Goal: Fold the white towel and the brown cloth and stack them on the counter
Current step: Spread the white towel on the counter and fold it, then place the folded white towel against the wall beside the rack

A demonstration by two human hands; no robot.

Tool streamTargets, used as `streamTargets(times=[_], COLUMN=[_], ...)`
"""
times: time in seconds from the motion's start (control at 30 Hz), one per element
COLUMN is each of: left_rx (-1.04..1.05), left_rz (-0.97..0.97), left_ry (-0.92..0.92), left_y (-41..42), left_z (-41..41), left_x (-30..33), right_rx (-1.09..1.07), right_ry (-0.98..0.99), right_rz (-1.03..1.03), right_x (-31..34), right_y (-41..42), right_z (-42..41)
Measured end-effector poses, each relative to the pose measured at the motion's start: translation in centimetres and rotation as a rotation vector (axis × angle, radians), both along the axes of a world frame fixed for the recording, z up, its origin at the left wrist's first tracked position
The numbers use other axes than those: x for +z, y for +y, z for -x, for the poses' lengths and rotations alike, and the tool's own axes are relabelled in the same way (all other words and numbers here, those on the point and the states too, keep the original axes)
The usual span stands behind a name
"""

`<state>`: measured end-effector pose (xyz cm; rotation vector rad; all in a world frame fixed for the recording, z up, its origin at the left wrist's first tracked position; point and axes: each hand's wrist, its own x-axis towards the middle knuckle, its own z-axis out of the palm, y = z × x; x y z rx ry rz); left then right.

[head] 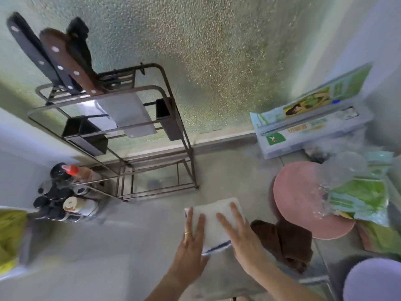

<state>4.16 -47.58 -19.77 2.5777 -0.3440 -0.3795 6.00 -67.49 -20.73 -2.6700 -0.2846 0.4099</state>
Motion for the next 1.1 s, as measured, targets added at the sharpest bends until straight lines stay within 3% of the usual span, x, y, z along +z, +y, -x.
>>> streamTargets(times=[0.27,0.53,0.67,0.9,1.1], left_rx=[0.041,0.136,0.002,0.027,0.013], left_rz=[-0.062,-0.394,-0.558,-0.43,-0.444], left_ry=[-0.048,-0.225,-0.268,-0.221,-0.196], left_y=[-8.3,-7.7,-8.0,-8.7,-8.5], left_z=[-12.2,-19.1,-18.9,-18.4,-18.5], left_x=[0.3,-0.8,-1.1,-2.2,-3.5], right_rx=[-0.046,0.112,0.127,0.12,0.098], right_ry=[-0.066,-0.158,-0.157,-0.285,-0.223], right_rz=[0.012,-0.038,0.073,0.15,0.123], right_x=[-0.2,-1.5,-2.2,-3.9,-4.9], right_y=[-6.9,-5.6,-5.0,-5.3,-5.1], right_z=[-11.6,-20.7,-20.3,-19.4,-19.2])
